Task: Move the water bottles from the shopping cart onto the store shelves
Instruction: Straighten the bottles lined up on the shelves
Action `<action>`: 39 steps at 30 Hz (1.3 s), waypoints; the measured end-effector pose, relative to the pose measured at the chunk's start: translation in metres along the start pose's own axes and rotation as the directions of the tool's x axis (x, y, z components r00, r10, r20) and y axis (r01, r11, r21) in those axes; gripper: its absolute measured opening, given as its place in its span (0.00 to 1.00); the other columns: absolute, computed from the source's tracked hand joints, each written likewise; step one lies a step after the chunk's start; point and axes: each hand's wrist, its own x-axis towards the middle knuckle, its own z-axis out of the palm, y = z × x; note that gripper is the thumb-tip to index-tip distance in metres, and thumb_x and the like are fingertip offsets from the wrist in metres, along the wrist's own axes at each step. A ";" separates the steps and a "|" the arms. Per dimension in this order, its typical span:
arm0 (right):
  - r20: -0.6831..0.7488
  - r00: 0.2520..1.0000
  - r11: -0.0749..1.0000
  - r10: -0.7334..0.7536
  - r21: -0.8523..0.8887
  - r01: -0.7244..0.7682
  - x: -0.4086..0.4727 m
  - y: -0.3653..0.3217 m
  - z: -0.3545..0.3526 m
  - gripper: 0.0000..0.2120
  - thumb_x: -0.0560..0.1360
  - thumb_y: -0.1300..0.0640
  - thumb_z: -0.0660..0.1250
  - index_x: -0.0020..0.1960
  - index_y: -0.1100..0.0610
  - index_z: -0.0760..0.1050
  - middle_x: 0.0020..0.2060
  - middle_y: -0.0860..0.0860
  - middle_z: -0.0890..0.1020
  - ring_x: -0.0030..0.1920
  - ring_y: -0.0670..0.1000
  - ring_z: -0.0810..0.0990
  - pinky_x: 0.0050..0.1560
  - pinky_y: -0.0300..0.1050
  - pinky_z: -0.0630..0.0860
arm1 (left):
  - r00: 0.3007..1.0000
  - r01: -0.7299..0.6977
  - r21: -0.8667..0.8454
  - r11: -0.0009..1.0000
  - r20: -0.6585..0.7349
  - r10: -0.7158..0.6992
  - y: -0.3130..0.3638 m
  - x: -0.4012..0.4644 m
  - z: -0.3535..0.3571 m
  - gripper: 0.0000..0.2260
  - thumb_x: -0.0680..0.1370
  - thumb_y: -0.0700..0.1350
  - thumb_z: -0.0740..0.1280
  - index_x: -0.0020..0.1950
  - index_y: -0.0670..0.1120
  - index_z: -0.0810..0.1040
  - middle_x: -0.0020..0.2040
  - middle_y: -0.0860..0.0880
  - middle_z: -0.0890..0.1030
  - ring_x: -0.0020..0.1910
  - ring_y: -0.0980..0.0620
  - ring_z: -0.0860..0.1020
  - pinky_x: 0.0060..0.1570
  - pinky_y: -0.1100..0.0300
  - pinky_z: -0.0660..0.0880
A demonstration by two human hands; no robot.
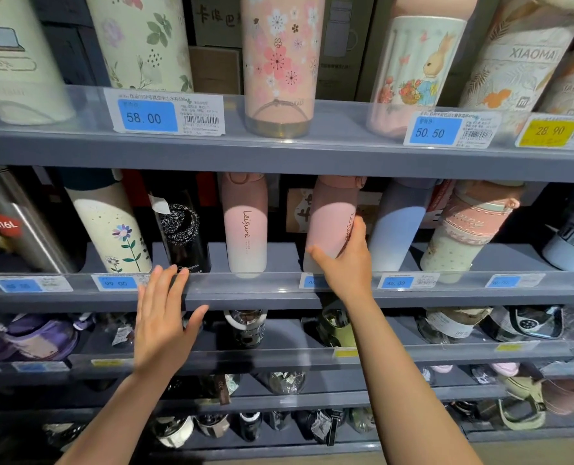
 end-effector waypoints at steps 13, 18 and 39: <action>-0.192 0.981 0.998 0.030 -0.054 -0.041 -0.002 -0.004 0.017 0.45 0.65 0.46 0.78 0.73 0.57 0.58 0.67 0.56 0.68 0.66 0.58 0.68 0.62 0.57 0.71 | 0.999 -0.026 0.014 1.000 -0.039 0.026 -0.002 -0.002 0.003 0.28 0.77 0.55 0.59 0.71 0.38 0.65 0.69 0.38 0.69 0.73 0.39 0.61 0.70 0.38 0.60; -0.346 0.919 0.980 -0.188 0.001 0.201 -0.037 -0.004 0.008 0.40 0.68 0.51 0.77 0.73 0.60 0.61 0.65 0.60 0.68 0.66 0.58 0.66 0.66 0.51 0.64 | 1.000 0.007 0.015 1.000 -0.010 -0.006 -0.002 -0.002 0.003 0.29 0.80 0.60 0.52 0.72 0.39 0.64 0.69 0.40 0.69 0.74 0.40 0.61 0.70 0.38 0.60; -0.086 0.993 0.993 -0.086 0.077 0.092 -0.020 -0.079 0.074 0.29 0.67 0.51 0.77 0.57 0.65 0.65 0.52 0.60 0.75 0.53 0.62 0.74 0.51 0.52 0.71 | 0.998 -0.056 0.056 0.997 -0.023 0.058 -0.010 -0.003 0.006 0.26 0.77 0.53 0.61 0.72 0.43 0.63 0.70 0.42 0.68 0.73 0.40 0.62 0.68 0.36 0.64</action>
